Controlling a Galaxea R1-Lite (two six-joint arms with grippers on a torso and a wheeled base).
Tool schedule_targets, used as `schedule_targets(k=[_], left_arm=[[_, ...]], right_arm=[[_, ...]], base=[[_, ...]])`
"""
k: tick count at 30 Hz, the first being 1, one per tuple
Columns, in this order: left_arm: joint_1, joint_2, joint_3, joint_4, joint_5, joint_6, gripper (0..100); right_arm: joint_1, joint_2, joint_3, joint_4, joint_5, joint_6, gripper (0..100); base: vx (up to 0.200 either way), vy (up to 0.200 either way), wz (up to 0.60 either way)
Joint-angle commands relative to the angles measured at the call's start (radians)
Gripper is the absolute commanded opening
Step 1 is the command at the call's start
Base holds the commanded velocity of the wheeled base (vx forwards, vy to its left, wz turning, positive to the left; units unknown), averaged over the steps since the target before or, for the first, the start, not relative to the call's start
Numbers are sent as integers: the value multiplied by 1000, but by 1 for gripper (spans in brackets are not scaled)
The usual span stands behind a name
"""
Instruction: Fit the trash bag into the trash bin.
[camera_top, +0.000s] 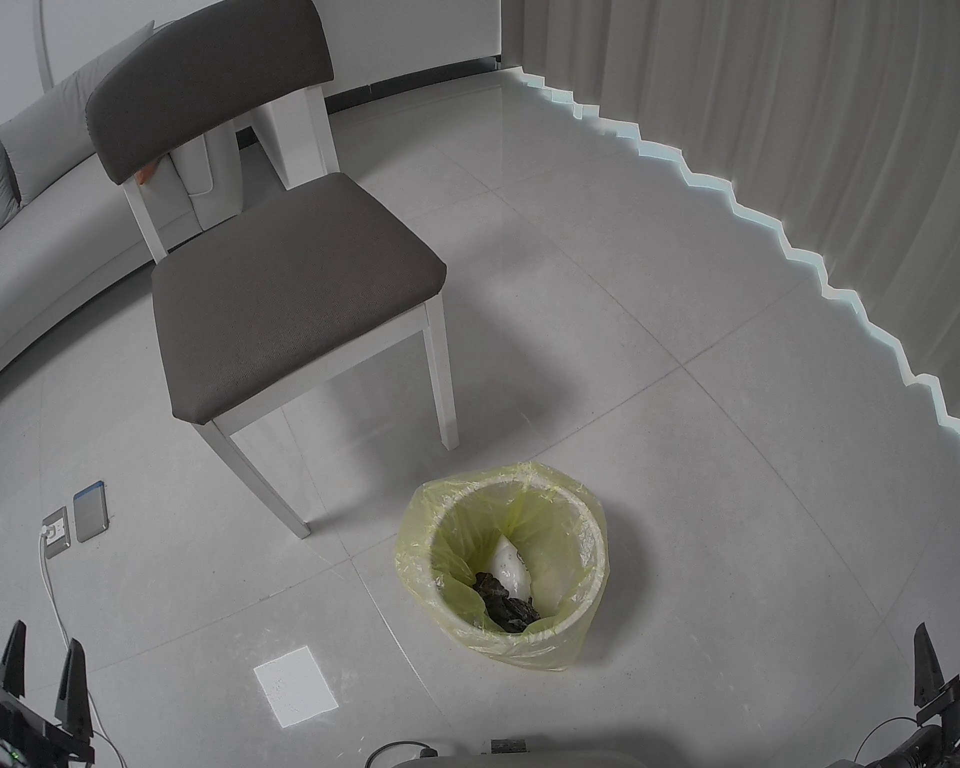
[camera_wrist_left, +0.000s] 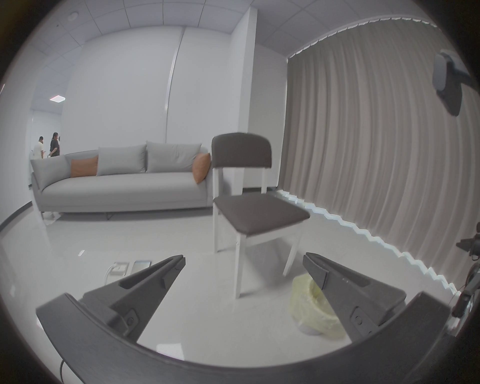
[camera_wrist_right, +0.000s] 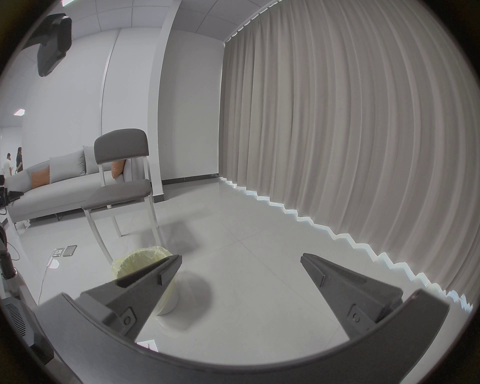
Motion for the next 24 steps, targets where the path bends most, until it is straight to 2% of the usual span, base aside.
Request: schedule_targets(k=[1,5,8,10,15,16,17,24], left_arm=[[5,-36,18,73,46,-5,100],[3,-36,18,63,44,-1,100],[5,-36,18,62,24,22,100],[3,-36,18,65,-3,46,100],[3,-36,18,135,-69,124,100],[3,-36,18,135,-73,129,100],[3,-36,18,135,-73,129,100],[3,-36,18,117,-71,109,100]], right_arm=[[0,-10,18,1,1,12,100],[0,-10,18,4,12,15,100],[0,-10,18,38,100,-39,100],[0,-10,16,60,132,-51,100],[0,-10,18,60,104,24,100],[0,-10,16,61,50,47,100],[-2,-10,16,63,31,47,100],[-2,-10,16,63,32,49,100]], base=[[0,0,0],[0,0,0],[0,0,0],[0,0,0],[0,0,0],[0,0,0],[0,0,0],[0,0,0]])
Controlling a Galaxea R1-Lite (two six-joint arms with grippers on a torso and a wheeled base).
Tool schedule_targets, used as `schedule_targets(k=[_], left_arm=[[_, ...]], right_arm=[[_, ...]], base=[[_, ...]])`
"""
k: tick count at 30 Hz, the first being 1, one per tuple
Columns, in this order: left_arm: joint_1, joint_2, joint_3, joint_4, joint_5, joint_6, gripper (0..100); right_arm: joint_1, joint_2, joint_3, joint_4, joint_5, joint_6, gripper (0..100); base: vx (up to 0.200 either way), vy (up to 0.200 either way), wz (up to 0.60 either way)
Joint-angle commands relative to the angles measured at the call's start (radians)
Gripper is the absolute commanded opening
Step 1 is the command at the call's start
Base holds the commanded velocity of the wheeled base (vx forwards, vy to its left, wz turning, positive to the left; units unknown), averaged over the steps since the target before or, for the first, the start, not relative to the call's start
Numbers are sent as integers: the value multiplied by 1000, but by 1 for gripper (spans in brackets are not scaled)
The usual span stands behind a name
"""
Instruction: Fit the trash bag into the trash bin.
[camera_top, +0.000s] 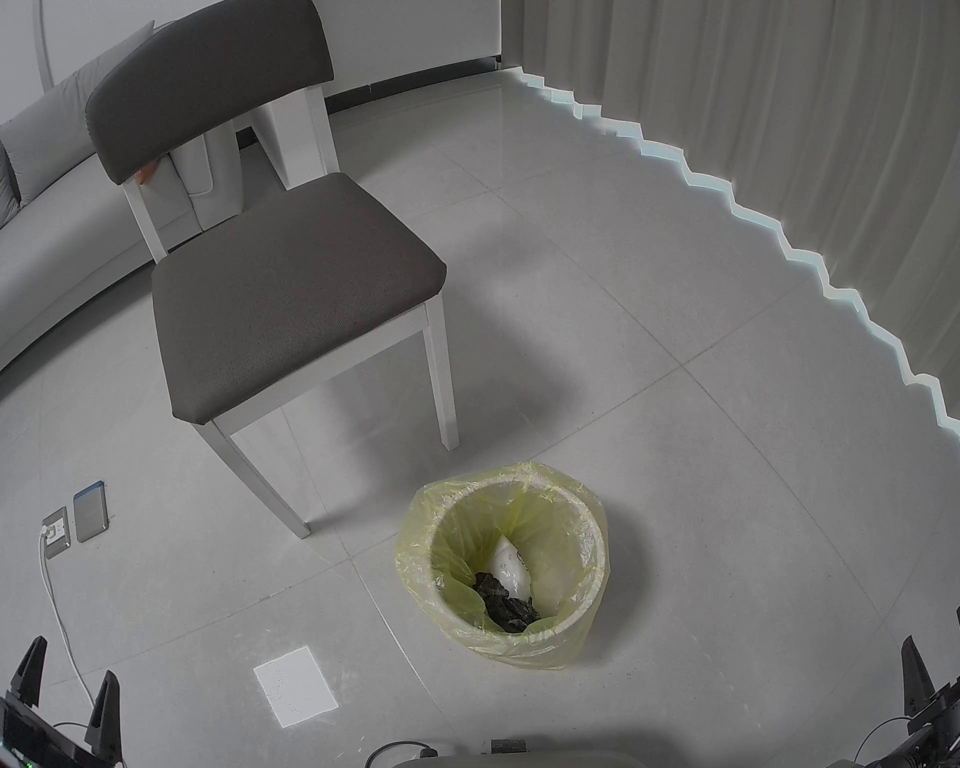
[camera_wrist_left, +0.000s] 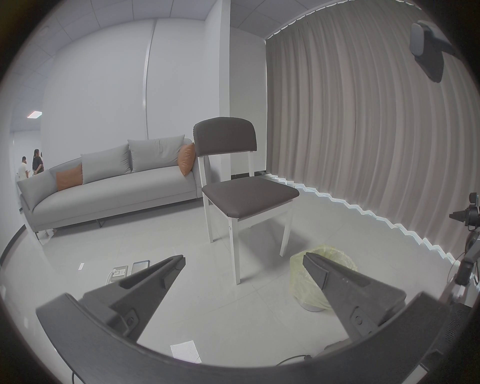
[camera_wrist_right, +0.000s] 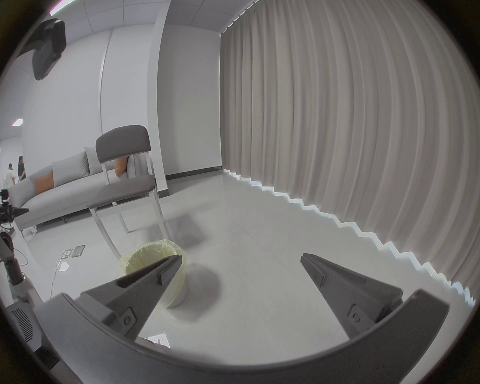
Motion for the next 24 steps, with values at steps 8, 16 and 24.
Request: schedule_targets(k=[8,16,24], left_arm=[[1,-12,18,-2,2,7,100],[1,-12,18,-2,2,-1,100],[1,-12,18,-2,-3,10,100]], right_arm=[[1,-10,18,-4,3,3,100],[1,-11,16,0,0,2,100],[1,-10,16,-1,0,8,100]], base=[[0,0,0],[0,0,0],[0,0,0]])
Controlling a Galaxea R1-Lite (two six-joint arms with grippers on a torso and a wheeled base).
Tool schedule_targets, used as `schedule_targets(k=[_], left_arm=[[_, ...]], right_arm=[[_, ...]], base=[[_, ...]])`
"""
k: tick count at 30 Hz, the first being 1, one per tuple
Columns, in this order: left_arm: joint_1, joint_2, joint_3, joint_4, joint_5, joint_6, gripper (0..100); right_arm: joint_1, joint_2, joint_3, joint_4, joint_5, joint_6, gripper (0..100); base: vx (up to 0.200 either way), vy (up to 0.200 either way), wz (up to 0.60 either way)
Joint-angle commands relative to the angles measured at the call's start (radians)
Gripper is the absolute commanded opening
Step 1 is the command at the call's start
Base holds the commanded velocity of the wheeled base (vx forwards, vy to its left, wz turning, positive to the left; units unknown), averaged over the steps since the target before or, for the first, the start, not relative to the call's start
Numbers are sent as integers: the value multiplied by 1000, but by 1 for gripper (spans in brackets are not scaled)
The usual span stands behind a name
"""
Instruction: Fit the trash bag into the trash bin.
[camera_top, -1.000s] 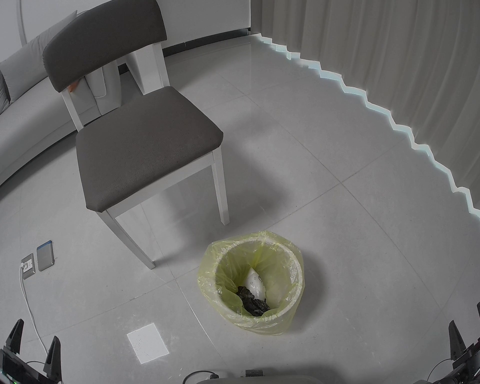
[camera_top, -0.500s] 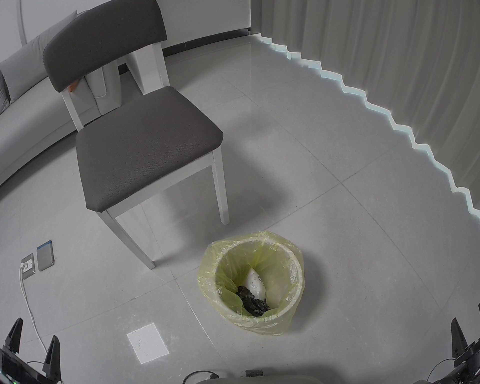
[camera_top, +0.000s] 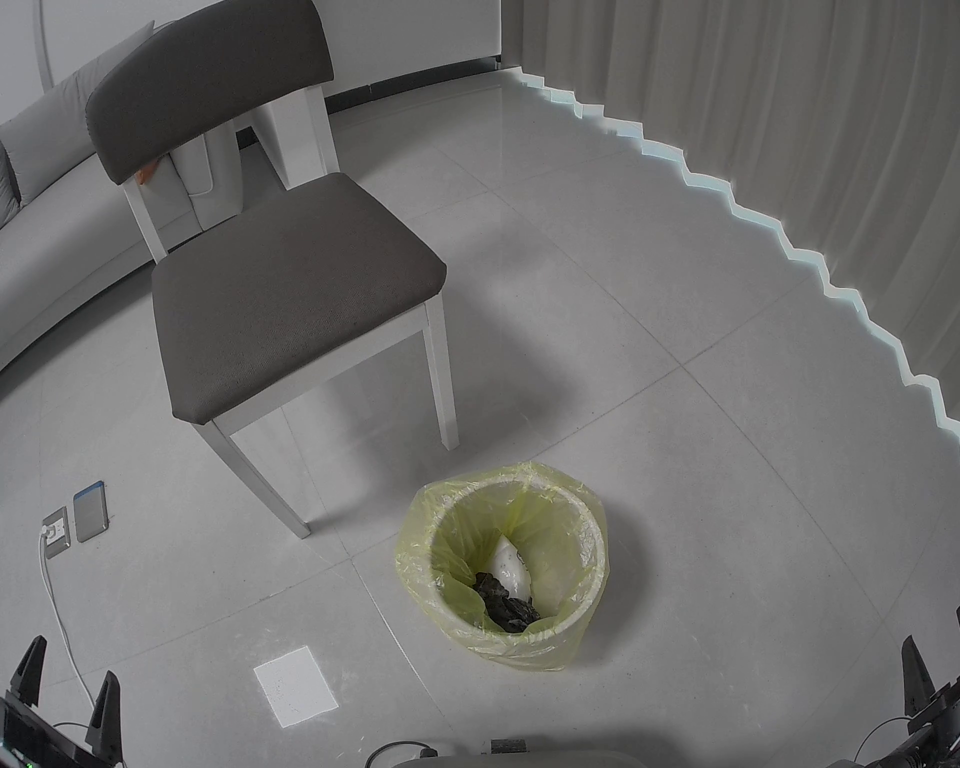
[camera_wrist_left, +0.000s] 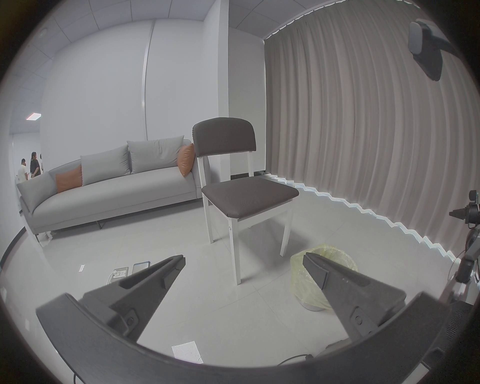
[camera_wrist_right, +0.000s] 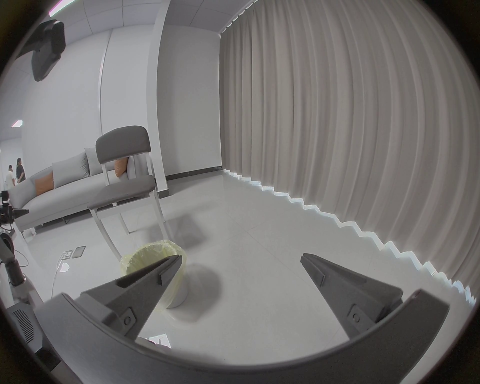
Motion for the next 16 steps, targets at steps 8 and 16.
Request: schedule_targets(k=[8,16], left_arm=[[0,-13,18,0,0,1,100],[0,-13,18,0,0,1,100]], right_arm=[[0,-11,18,0,2,-2,100],[0,-11,18,0,2,1,100]], base=[[0,0,0],[0,0,0]])
